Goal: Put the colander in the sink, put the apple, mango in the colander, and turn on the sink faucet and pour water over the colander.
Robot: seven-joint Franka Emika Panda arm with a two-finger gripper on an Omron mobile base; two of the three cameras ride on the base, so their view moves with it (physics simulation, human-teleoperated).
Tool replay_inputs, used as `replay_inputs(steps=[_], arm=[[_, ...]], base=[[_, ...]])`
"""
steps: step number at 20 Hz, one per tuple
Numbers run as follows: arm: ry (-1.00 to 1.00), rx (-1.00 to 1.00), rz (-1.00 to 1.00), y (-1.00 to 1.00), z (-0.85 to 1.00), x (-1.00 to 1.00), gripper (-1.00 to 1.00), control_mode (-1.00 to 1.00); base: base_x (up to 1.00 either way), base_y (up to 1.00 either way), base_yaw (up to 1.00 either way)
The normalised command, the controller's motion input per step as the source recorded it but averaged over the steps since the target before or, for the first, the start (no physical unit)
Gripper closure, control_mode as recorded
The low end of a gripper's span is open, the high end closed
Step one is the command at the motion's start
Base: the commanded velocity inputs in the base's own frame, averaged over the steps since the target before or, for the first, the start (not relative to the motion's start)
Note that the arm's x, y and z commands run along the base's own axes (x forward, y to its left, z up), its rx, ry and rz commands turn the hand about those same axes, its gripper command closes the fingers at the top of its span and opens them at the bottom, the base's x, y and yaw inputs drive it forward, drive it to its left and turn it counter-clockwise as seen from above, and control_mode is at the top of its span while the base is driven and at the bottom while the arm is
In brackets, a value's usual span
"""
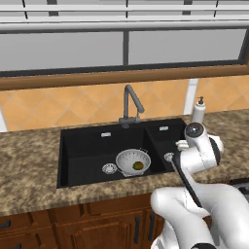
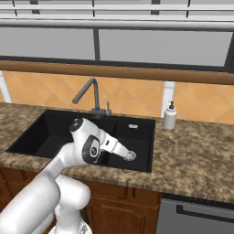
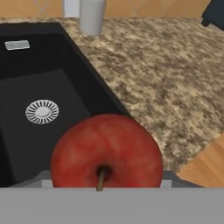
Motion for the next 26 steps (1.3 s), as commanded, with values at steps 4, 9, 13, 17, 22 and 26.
replay_inputs(steps=[4, 9, 13, 17, 22, 26], arm=[[0.01, -0.01, 0.07, 1.00, 0.26, 0.02, 1.00, -1.00], [0.13, -0.03, 0.06, 1.00, 0.17, 0.03, 1.00, -1.00], [0.18, -0.04, 0.04, 1.00, 0.01, 0.17, 1.00, -1.00], [0.16, 0.00, 0.04, 1.00, 0.00, 0.31, 1.00, -1.00], [0.23, -0.02, 0.00, 0.95, -0.02, 0.61, 1.00, -1.00], [0.29, 0.00, 0.02, 0.55, -0.19, 0.86, 1.00, -1.00]], base=[[0.00, 0.00, 0.00], [0.00, 0.00, 0.00], [0.00, 0.00, 0.00], [0.00, 0.00, 0.00], [0.00, 0.00, 0.00], [0.00, 0.00, 0.00]])
